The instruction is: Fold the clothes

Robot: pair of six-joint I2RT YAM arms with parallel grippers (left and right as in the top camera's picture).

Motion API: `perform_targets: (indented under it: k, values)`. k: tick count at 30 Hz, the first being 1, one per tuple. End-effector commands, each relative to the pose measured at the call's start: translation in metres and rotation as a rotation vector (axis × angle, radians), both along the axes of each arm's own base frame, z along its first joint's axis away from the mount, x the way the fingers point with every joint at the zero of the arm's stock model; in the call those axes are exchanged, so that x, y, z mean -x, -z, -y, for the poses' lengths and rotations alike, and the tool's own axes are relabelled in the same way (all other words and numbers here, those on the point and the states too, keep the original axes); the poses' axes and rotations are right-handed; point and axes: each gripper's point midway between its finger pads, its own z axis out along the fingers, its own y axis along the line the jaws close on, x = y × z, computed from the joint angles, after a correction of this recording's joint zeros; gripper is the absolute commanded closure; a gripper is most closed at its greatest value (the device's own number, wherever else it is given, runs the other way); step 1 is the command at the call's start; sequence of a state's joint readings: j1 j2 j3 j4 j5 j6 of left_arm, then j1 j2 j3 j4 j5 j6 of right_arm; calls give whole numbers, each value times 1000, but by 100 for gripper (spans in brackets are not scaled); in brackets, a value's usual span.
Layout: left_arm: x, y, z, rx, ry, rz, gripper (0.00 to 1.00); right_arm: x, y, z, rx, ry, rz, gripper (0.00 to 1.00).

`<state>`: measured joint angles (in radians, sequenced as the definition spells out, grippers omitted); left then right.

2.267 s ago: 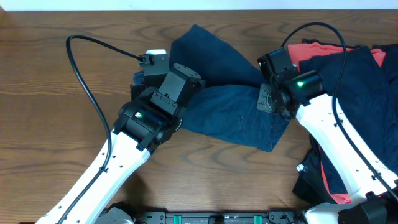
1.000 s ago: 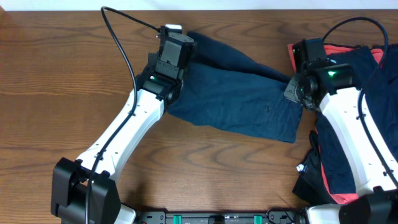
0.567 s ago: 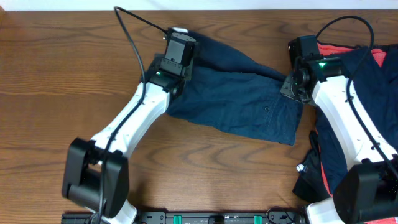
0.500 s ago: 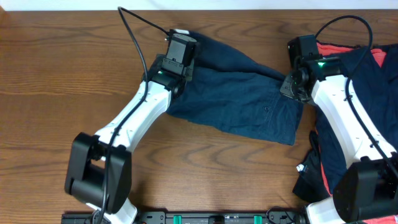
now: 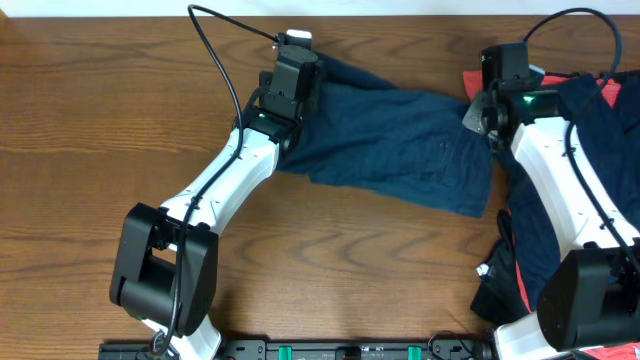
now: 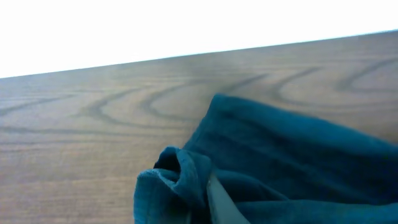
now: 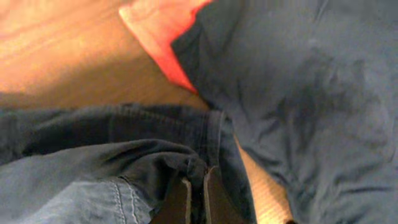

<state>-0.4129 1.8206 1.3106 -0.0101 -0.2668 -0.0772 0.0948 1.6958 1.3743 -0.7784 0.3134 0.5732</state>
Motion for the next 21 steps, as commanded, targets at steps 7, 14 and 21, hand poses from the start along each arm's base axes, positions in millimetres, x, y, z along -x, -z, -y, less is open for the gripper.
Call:
perform_targets:
  k: [7, 14, 21]
  values:
    - [-15, 38, 19, 28, 64, -33, 53, -17, 24, 15, 50, 34, -22, 99]
    - [-16, 98, 35, 42, 126, -128, 35, -23, 50, 16, 65, 37, -62, 99]
    - [-21, 97, 38, 49, 127, -108, 37, -36, 45, 23, 96, 56, -3, 94]
